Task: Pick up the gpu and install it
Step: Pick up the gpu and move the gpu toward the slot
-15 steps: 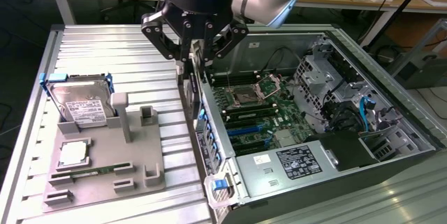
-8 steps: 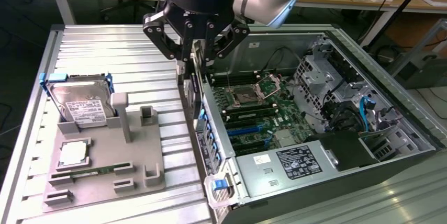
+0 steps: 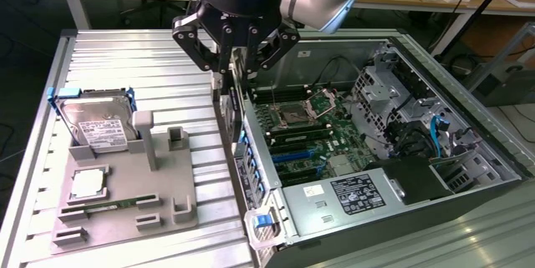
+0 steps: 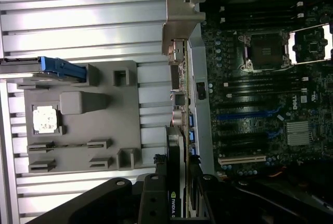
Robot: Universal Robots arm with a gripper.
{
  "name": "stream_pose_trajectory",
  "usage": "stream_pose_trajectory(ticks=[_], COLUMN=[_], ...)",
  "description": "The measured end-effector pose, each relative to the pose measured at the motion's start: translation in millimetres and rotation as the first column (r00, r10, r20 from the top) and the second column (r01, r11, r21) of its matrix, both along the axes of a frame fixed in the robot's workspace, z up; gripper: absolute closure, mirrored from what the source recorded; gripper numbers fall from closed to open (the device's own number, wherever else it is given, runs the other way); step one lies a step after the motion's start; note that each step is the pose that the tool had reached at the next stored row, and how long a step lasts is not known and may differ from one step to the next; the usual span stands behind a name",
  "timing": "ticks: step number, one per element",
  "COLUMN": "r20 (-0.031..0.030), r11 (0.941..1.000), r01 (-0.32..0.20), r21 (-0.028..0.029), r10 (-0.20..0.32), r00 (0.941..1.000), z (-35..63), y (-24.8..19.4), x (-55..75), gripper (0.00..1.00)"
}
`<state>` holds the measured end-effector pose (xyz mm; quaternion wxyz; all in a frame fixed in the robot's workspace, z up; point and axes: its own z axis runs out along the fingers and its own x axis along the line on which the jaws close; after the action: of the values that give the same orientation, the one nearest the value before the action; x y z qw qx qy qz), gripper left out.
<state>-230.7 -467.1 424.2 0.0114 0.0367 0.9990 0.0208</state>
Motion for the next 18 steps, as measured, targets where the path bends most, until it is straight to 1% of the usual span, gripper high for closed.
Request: stream_pose_trajectory(ticks=[9,11,12,15,18], r20=[0.0,0.0,-0.0001,0.0,0.0], r11=[1.0,1.0,1.0,1.0,1.0], r01=[0.0,0.0,0.0,0.0,0.0], r21=[0.0,0.0,0.0,0.0,0.0], r10=[0.0,0.0,0.0,0.0,0.0], r00=[1.0,1.0,1.0,1.0,1.0], z=[-0.1,-0.1,-0.1,-0.1,-0.1], y=[0.0,0.0,0.0,0.0,0.0], x=[1.2,5.0,9.1,30.0,37.0], gripper=[0.73,0.73,0.73,0.73,0.73])
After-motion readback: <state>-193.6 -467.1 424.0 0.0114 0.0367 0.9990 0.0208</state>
